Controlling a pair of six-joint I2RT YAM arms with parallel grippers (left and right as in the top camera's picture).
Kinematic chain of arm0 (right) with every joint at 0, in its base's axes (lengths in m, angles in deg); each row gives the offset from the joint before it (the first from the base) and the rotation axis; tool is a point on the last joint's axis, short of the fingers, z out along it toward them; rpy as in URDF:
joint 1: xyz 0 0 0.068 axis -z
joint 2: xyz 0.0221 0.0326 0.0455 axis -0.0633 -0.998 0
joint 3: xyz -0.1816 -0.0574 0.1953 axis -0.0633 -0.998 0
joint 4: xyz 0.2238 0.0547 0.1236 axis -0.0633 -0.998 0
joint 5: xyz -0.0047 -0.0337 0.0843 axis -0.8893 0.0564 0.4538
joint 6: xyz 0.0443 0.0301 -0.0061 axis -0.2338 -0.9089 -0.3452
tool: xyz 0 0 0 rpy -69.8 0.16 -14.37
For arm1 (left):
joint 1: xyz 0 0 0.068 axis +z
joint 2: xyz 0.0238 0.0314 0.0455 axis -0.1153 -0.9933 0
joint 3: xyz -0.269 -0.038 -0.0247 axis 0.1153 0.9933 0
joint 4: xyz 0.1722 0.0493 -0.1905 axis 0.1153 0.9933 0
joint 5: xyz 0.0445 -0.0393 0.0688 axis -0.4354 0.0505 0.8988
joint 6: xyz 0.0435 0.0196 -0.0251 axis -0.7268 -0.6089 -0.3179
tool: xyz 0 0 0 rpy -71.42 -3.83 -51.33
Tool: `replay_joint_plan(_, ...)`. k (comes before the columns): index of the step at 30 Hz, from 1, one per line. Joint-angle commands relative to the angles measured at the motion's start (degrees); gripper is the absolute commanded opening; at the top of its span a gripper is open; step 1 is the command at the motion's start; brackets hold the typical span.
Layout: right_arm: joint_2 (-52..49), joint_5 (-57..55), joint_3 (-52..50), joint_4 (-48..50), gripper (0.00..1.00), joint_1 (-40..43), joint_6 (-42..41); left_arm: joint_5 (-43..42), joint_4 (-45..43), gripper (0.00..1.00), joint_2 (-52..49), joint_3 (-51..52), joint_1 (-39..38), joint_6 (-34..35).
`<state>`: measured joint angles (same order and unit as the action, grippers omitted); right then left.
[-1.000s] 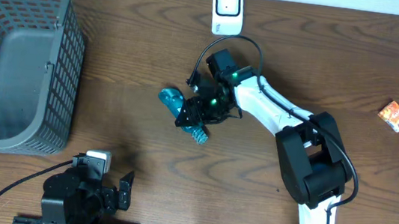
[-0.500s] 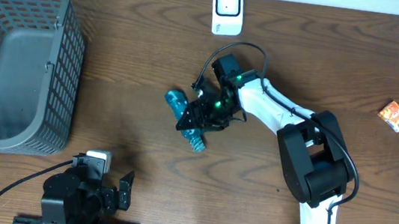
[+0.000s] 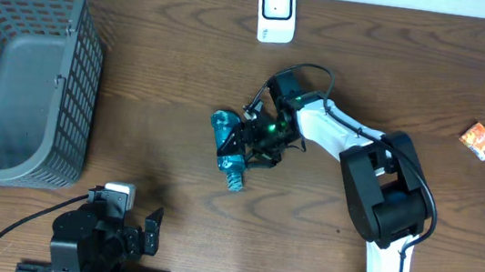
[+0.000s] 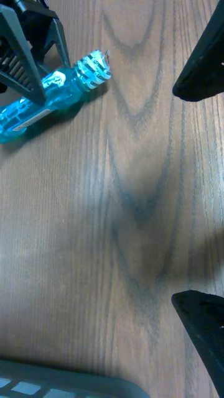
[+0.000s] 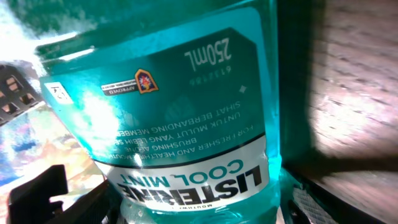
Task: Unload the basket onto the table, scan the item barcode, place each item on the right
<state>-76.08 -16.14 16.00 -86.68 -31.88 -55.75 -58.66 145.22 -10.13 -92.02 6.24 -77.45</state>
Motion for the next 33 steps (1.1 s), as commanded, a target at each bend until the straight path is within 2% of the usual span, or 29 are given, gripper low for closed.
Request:
replay_joint_plan(1, -2.12, -2.05, -1.16, -0.17, 0.69, 1.62, -1.25, -0.70, 0.02, 0.97, 0.20, -0.52, 0.26, -0.79)
replay_joint_plan(7, -2.10, -0.52, -1.16, -0.20, 0.72, 2.05, 1.46, -0.72, 0.04, 0.97, 0.20, -0.52, 0.26, -0.79)
replay_joint_plan(8, -2.10, -0.55, -1.14, -0.22, 0.80, 2.05, 2.91, -0.72, 0.04, 0.97, 0.20, -0.52, 0.26, -0.79)
replay_joint_plan(9, -2.03, -0.57, -1.05, -0.46, 0.96, 2.05, 4.52, -0.72, 0.04, 0.97, 0.20, -0.52, 0.26, -0.79)
replay_joint_plan(10, -1.73, -0.61, -0.98, -0.79, 0.99, 2.05, 6.01, -0.72, 0.04, 0.97, 0.20, -0.52, 0.26, -0.79)
replay_joint_plan(14, 1.22, -6.58, -0.83, -2.01, 0.99, 1.90, 8.02, -0.72, 0.04, 0.97, 0.20, -0.52, 0.26, -0.79)
replay_joint_plan(18, 7.39, -21.75, -0.50, -2.95, 0.99, -0.09, 7.34, -0.72, 0.04, 0.97, 0.20, -0.52, 0.26, -0.79)
replay_joint_plan(23, 14.62, -43.69, -0.46, 0.26, 0.99, -6.38, 0.33, -0.72, 0.04, 0.97, 0.20, -0.52, 0.26, -0.79)
replay_joint_plan(26, 14.84, -53.70, -0.42, 3.85, 0.99, -11.72, -1.62, -0.72, 0.04, 0.97, 0.20, -0.52, 0.26, -0.79)
replay_joint_plan(33, 9.35, -65.13, 1.95, 9.49, 0.99, -20.39, -3.89, -0.72, 0.02, 0.97, 0.20, -0.52, 0.26, -0.79)
